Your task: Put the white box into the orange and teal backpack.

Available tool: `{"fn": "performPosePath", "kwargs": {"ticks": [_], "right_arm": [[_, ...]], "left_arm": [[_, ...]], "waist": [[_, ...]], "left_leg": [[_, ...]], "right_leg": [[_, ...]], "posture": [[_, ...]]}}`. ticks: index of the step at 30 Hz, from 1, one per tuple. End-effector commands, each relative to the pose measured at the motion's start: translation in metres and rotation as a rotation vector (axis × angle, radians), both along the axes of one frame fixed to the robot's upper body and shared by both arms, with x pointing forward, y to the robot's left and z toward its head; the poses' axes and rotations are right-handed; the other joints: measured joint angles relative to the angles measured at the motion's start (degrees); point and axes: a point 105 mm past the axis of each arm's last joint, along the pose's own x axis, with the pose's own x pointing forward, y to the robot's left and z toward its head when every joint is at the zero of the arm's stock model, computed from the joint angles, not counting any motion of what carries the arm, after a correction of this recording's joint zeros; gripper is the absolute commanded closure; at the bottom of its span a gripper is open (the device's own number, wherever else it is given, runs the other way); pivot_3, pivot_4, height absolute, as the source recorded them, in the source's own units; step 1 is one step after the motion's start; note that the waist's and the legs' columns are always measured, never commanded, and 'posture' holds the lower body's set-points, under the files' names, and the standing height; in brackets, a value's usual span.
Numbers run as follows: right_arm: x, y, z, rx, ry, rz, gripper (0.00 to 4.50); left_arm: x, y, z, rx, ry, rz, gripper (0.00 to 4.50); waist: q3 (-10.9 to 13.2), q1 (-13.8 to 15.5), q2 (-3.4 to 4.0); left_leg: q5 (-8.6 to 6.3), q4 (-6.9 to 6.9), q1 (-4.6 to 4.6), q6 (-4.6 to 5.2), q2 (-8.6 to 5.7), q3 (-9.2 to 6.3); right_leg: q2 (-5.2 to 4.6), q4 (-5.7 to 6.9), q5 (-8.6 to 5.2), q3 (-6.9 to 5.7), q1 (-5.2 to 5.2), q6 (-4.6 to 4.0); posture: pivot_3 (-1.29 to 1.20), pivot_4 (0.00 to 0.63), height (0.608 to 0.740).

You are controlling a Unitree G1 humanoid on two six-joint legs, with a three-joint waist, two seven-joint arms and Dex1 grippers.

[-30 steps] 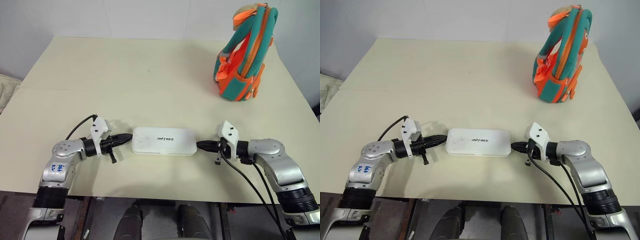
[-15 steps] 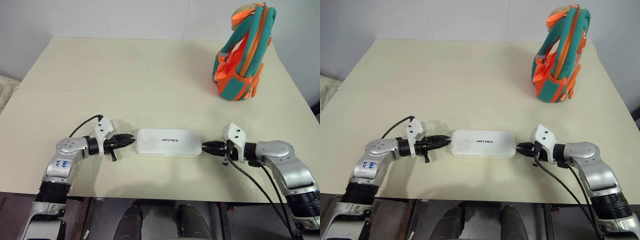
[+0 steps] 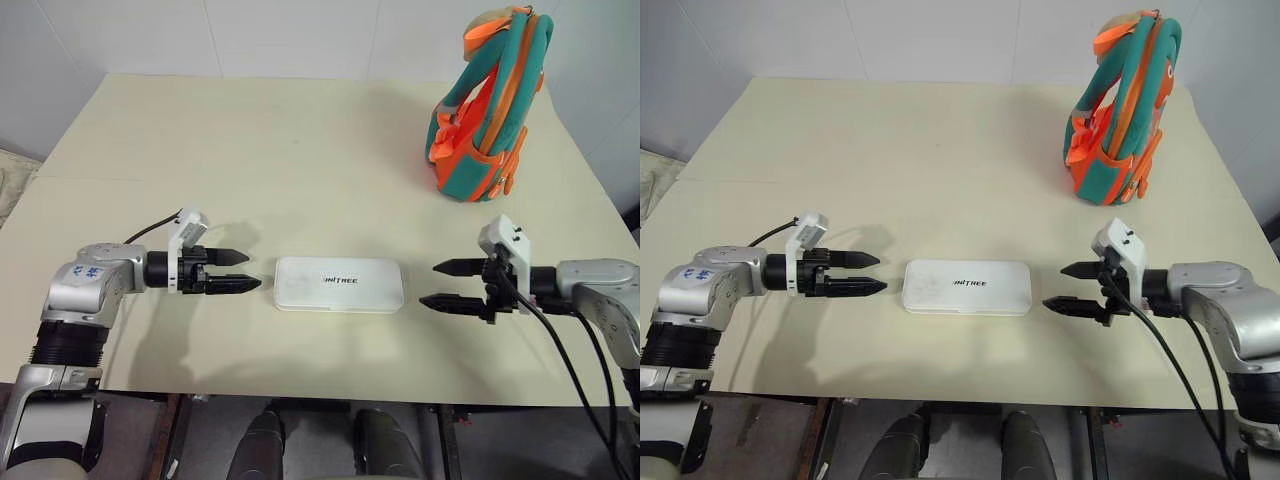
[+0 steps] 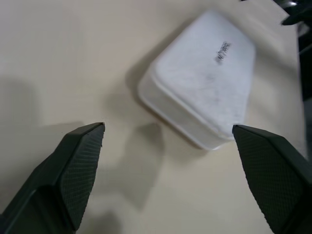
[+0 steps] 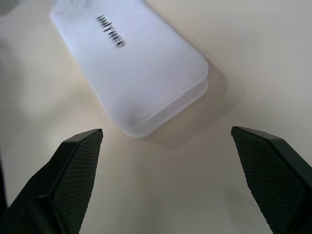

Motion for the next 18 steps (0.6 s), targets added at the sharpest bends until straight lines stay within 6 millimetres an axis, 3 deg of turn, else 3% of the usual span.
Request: {"fn": "performPosePath", "kwargs": {"ticks": [1, 8, 18], "right_arm": [[0.0, 0.009, -0.005, -0.008, 0.031, 0.013, 0.0], [0.005, 0.012, -0.021, -0.041, 0.072, 0.007, 0.0], [0.01, 0.021, -0.02, -0.013, 0.068, 0.015, 0.0]], "left_arm": [[0.006, -0.007, -0.01, 0.028, 0.054, 0.025, 0.03], [0.005, -0.032, -0.017, -0.021, 0.112, -0.006, 0.03], [-0.017, -0.047, -0.016, -0.109, 0.322, -0.07, 0.03]], "waist": [[0.0, 0.0, 0.0], [0.0, 0.08, 0.0], [0.0, 0.0, 0.0]], "left_leg": [[0.0, -0.01, -0.01, 0.0, 0.0, -0.01], [-0.05, 0.0, -0.1, 0.05, -0.01, 0.0], [-0.05, 0.03, -0.09, 0.05, -0.01, 0.0]], "right_leg": [[0.01, -0.01, 0.0, -0.01, -0.01, 0.0], [0.0, -0.11, -0.02, -0.01, -0.02, 0.06], [0.0, -0.08, -0.02, 0.0, -0.02, 0.07]], "posture": [[0.0, 0.15, 0.74], [0.0, 0.15, 0.74], [0.0, 0.15, 0.74]]}}
